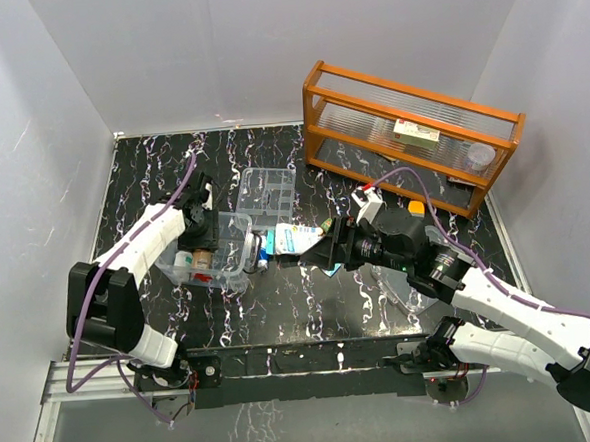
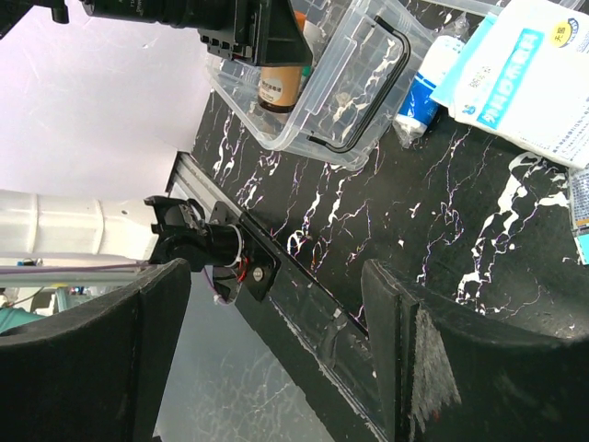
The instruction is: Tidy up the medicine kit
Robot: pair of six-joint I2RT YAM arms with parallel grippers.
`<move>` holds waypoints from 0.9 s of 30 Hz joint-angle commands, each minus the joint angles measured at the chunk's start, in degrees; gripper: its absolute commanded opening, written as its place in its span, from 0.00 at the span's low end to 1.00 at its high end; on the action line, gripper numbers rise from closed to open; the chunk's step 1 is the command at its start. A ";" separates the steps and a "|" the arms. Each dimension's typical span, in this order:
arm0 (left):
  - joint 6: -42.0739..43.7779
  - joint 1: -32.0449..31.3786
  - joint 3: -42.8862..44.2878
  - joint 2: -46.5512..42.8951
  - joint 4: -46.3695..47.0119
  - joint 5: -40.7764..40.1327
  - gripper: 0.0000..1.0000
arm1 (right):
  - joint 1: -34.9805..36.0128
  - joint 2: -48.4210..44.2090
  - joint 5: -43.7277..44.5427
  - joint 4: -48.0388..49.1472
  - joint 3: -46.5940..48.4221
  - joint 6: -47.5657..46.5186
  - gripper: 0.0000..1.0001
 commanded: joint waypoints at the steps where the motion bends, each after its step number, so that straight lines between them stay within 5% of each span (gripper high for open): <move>1: -0.58 0.16 -1.20 -3.03 1.78 -3.23 0.24 | -0.12 -0.35 -0.46 4.34 0.14 0.63 0.73; 16: 0.60 0.09 -6.07 -3.28 6.78 -4.81 0.30 | -0.16 -0.87 5.51 2.91 -1.34 -1.78 0.74; 27: -0.28 0.12 -4.19 -0.99 4.86 -8.91 0.50 | -0.13 -0.89 5.15 5.03 -4.00 -0.71 0.74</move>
